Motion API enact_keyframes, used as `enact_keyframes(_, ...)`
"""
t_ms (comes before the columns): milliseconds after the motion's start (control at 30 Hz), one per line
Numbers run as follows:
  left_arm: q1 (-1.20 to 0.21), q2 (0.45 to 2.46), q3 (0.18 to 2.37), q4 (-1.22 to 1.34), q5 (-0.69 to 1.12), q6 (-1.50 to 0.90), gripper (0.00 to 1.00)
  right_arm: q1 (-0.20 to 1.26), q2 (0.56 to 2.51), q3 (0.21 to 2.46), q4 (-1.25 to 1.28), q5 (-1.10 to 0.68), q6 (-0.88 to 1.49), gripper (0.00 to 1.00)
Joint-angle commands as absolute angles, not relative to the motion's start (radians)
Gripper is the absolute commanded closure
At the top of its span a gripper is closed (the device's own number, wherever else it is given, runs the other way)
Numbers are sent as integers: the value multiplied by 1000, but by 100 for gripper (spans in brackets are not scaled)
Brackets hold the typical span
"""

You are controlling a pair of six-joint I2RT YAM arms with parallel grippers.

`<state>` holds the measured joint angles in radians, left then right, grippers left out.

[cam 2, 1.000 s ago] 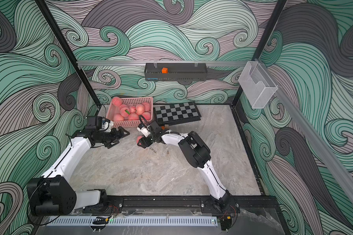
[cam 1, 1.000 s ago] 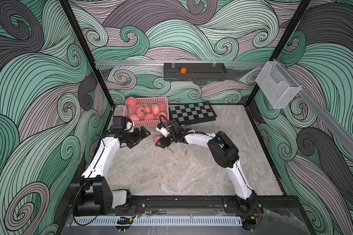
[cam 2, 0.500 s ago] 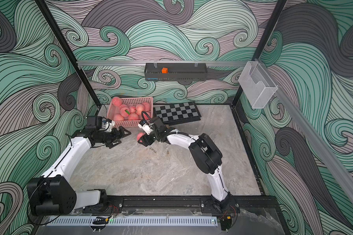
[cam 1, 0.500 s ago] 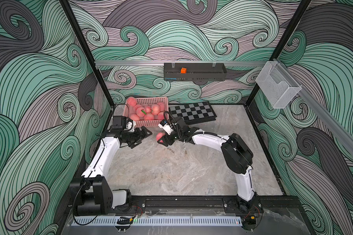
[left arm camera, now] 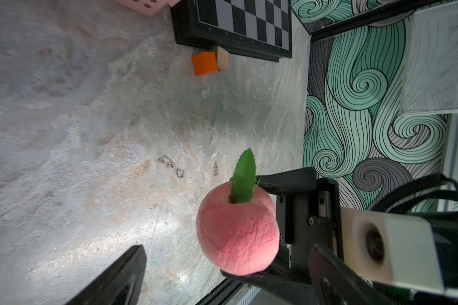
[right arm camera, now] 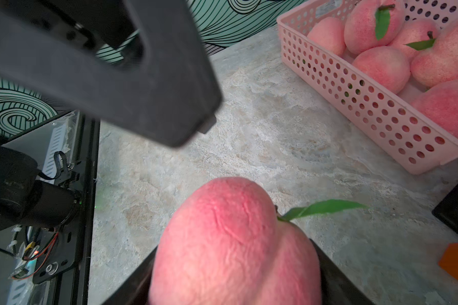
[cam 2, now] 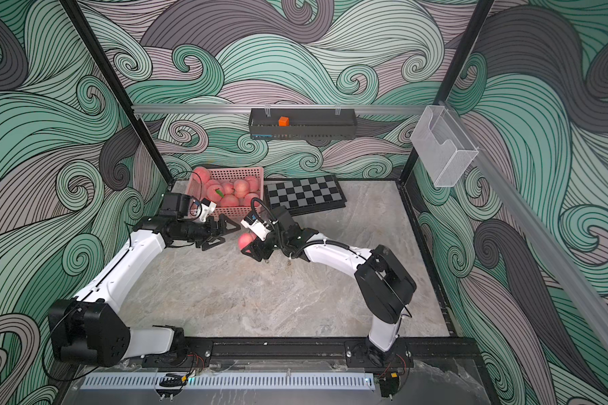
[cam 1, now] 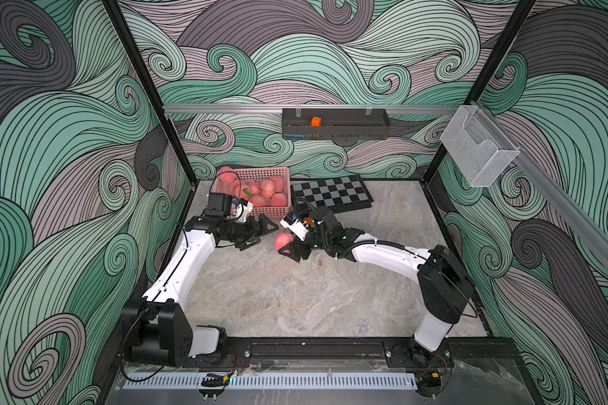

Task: Put the peaches into the basket
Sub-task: Pick up the peach from the center of the board, then place the peach in the basket.

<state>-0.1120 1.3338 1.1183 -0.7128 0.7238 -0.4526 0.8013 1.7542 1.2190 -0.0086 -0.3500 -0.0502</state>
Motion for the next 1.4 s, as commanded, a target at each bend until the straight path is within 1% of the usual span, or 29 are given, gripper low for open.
enact_keyframes(0, -156, 1340, 1165, -718, 772, -440, 3, 811, 1714, 1209, 40, -368, -94, 42)
enact_keyframes(300, -190, 1327, 1144, -697, 790, -458, 3, 812, 1679, 1201, 72, -374, -63, 41)
enact_keyframes(667, -218, 1336, 1100, -625, 842, -501, 10, 811, 1670, 1197, 84, -377, -58, 40)
enact_keyframes(800, -222, 1343, 1104, -620, 849, -506, 17, 811, 1671, 1197, 84, -371, -58, 40)
enact_keyframes(900, -222, 1348, 1109, -620, 848, -505, 27, 811, 1672, 1199, 85, -370, -58, 40)
enact_keyframes(967, -222, 1352, 1112, -620, 843, -503, 31, 811, 1672, 1201, 84, -367, -58, 39)
enact_keyframes(1033, -222, 1357, 1115, -621, 835, -502, 33, 811, 1672, 1203, 85, -363, -60, 36)
enact_keyframes(1100, -222, 1361, 1117, -624, 818, -499, 34, 811, 1670, 1203, 84, -355, -60, 30)
enact_keyframes(1167, -221, 1368, 1123, -628, 793, -491, 36, 810, 1662, 1201, 77, -343, -61, 19)
enact_keyframes(1233, -219, 1384, 1144, -652, 760, -472, 36, 808, 1655, 1197, 73, -332, -61, 13)
enact_keyframes(1367, -215, 1416, 1213, -714, 687, -427, 36, 790, 1638, 1182, 72, -325, -44, 6)
